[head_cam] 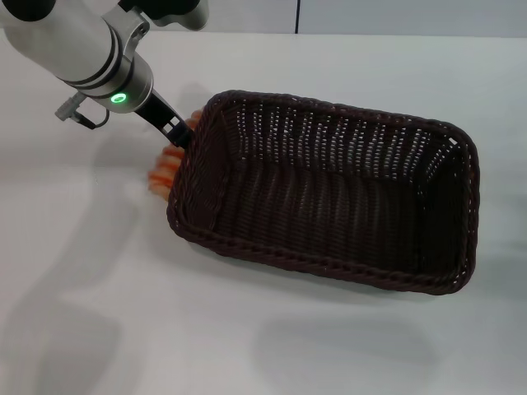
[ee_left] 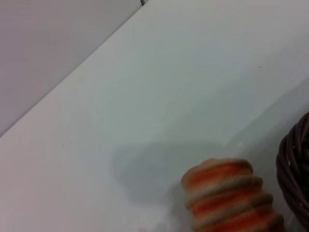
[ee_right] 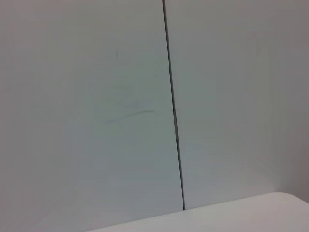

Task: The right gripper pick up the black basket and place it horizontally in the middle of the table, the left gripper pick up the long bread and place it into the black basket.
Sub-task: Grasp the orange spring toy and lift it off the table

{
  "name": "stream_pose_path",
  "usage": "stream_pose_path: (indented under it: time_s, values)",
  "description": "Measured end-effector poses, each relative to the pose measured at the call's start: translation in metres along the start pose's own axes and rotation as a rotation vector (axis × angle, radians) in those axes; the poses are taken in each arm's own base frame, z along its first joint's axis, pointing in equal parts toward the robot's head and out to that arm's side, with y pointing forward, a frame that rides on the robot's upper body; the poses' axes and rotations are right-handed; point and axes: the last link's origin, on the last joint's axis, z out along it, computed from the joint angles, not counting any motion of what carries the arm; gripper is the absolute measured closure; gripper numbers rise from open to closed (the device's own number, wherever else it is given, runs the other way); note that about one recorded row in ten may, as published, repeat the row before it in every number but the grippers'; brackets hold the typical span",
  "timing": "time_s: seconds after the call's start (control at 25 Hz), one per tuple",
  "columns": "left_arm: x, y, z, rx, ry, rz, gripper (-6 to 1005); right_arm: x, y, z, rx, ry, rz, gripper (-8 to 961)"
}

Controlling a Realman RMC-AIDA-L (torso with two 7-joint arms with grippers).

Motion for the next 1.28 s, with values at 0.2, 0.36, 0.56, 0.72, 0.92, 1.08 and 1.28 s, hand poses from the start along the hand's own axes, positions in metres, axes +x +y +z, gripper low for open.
stream_pose_path:
  time_s: [0.2, 0.36, 0.56, 0.72, 0.92, 1.08, 1.28]
  values:
    - [-0.002, 0.001, 0.003, -0.006, -0.013, -0.001, 195, 0.0, 0.0, 0.0, -0.002, 0.001, -0.001, 169]
    - [-0.002, 0.004, 0.009, -0.02, -0.044, 0.008, 196, 0.001, 0.001, 0.001, -0.009, 0.011, 0.0, 168]
    - [-0.001, 0.008, 0.013, -0.012, -0.062, 0.049, 200, 0.001, 0.002, 0.001, -0.013, 0.017, -0.001, 168]
    - [0.002, 0.009, 0.013, 0.024, -0.072, 0.097, 270, 0.0, 0.002, 0.001, -0.013, 0.015, 0.001, 168]
    - [0.014, 0.006, 0.004, 0.084, 0.005, 0.138, 363, -0.002, 0.002, 0.0, -0.013, 0.01, 0.006, 168]
    - [0.032, -0.002, -0.022, 0.159, 0.169, 0.154, 441, -0.005, 0.002, -0.002, -0.012, 0.0, 0.012, 169]
    - [0.04, -0.013, -0.039, 0.141, 0.247, 0.141, 567, -0.009, 0.006, -0.003, -0.032, -0.015, -0.01, 169]
